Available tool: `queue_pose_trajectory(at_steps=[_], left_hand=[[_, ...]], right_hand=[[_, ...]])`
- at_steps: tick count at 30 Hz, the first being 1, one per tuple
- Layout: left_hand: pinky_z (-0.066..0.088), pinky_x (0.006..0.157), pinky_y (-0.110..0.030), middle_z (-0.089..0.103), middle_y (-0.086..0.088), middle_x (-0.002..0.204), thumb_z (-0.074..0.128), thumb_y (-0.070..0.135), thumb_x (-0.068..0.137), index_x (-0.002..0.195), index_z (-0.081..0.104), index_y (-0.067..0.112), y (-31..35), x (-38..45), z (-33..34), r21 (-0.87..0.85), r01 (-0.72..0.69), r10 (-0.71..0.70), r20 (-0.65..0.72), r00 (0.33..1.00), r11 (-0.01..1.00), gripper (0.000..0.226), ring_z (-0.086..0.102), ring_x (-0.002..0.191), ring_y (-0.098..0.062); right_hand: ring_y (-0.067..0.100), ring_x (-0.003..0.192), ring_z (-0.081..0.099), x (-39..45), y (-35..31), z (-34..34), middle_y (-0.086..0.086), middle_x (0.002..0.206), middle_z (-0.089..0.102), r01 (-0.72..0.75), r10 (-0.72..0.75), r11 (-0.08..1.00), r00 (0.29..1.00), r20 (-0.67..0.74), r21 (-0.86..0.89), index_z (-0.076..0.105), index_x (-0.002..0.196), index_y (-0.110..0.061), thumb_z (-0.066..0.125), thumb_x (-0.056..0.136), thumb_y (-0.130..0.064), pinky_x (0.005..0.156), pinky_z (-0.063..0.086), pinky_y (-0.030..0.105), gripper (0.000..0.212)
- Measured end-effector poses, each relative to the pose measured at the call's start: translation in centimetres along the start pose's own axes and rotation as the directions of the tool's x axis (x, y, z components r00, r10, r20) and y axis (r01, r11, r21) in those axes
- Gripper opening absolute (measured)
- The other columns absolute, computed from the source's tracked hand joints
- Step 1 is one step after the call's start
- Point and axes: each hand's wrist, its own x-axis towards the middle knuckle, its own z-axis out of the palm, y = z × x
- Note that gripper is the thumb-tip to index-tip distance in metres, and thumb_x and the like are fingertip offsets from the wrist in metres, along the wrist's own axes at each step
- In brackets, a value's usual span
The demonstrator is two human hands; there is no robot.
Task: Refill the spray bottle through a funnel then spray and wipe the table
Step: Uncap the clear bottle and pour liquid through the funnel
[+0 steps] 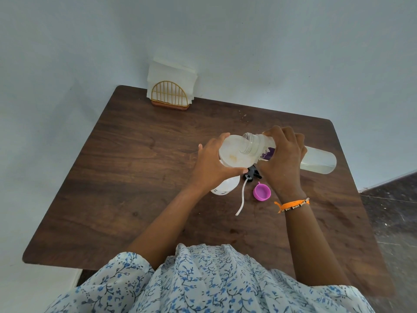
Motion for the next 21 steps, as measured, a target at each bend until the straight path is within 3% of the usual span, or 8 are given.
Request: queue_pose_trajectory(at_steps=[21], left_hand=[[0.011,0.115,-0.054,0.052,0.001,0.13,0.083,0.042,0.059,0.134,0.041,0.025,-0.16,0.0,0.01,-0.014,-0.019,0.019,-0.002,1.0,1.0,0.088,0.043,0.117,-0.01]], right_hand=[[0.03,0.104,0.043,-0.01,-0.01,0.07,0.012,0.105,0.056,0.012,-0.012,1.0,1.0,-0.007,-0.014,0.058,0.102,-0.011,0.081,0.058,-0.001,0.08,0.03,0.033,0.05]])
